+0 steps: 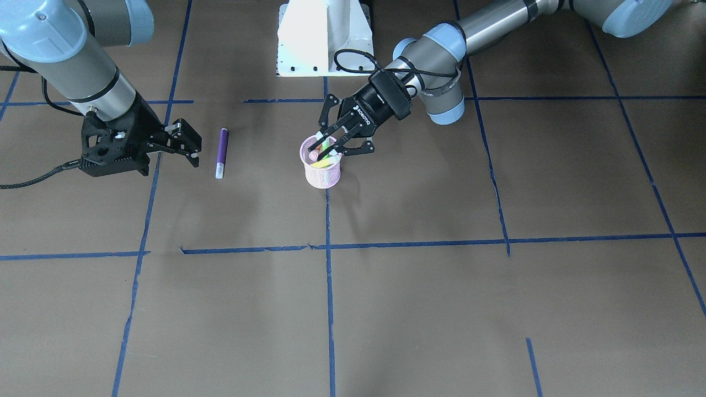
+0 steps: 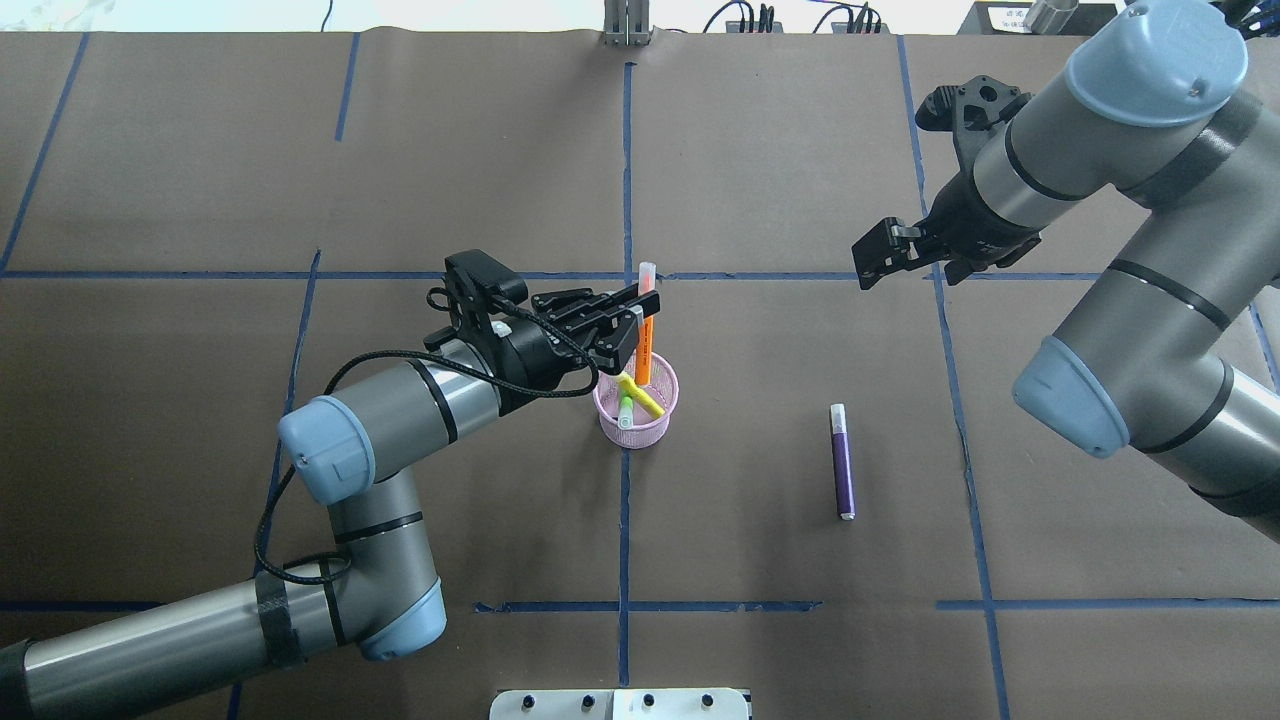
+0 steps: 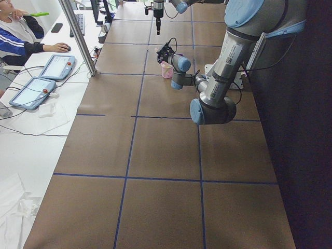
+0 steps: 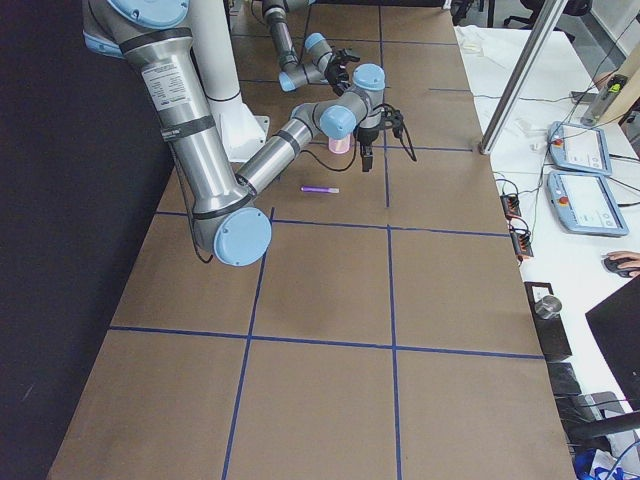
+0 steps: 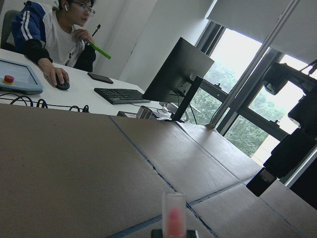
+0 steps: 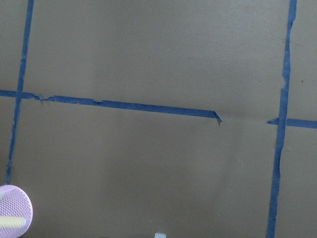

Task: Collect pens into pen holder
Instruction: 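Carry the orange marker over the pink cup and lower it in with the left gripper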

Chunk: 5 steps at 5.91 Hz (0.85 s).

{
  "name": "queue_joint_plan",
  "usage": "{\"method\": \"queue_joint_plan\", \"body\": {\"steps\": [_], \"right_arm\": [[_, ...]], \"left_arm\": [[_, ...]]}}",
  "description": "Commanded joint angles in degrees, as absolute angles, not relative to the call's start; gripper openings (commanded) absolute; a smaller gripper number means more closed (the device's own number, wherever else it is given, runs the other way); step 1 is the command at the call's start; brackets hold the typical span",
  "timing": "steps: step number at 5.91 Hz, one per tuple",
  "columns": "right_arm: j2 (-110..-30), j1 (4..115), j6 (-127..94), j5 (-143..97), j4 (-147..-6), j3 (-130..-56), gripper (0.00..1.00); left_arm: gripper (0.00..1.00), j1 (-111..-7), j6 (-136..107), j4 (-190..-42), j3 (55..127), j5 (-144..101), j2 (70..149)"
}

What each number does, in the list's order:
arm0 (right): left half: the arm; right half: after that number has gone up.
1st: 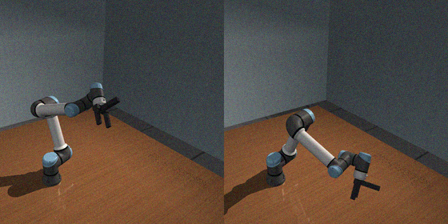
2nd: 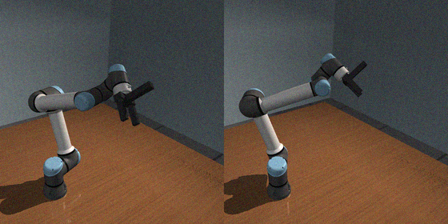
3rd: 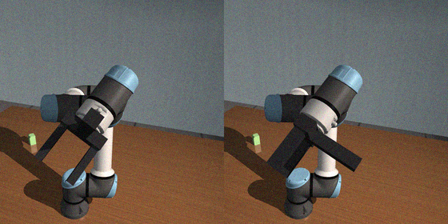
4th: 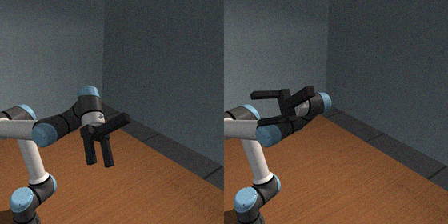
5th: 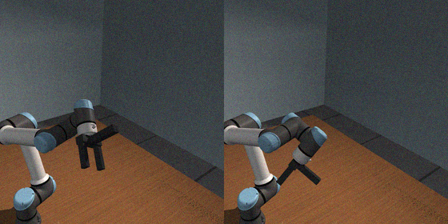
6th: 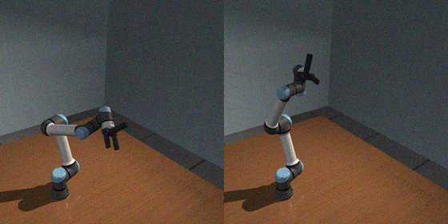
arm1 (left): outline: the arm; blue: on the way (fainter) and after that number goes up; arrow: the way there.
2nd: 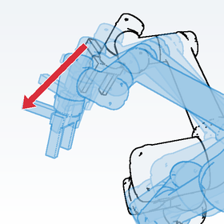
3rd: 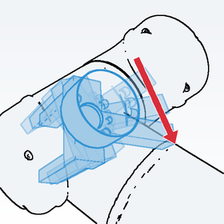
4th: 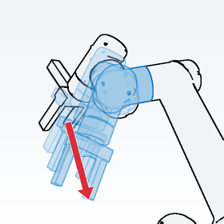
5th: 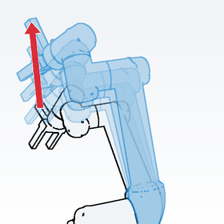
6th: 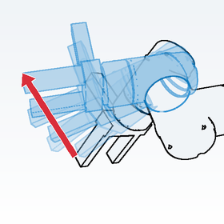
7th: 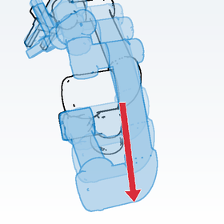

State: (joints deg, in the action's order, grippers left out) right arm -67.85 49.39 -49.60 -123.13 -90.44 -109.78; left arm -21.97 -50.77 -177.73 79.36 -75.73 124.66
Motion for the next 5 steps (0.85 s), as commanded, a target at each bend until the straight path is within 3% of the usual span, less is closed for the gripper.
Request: {"method": "queue_joint_plan", "body": {"steps": [1,3,4,5], "right_arm": [[-67.94,49.39,-49.66,-123.13,-90.44,-109.78,1.00],[-67.94,49.39,-49.66,-123.13,-90.44,-109.86,1.00],[-67.94,49.39,-49.66,-123.13,-90.44,-109.86,1.00],[-67.94,49.39,-49.66,-123.13,-90.44,-109.86,1.00]], "left_arm": [[0.00,-20.75,-50.71,-178.16,77.00,-74.80,125.33],[0.02,-20.05,-50.80,-178.24,76.20,-74.88,125.33],[0.25,-19.78,-50.80,-178.24,76.20,-74.88,125.33],[0.80,-19.78,-50.80,-178.07,76.20,-74.88,125.77]]}}
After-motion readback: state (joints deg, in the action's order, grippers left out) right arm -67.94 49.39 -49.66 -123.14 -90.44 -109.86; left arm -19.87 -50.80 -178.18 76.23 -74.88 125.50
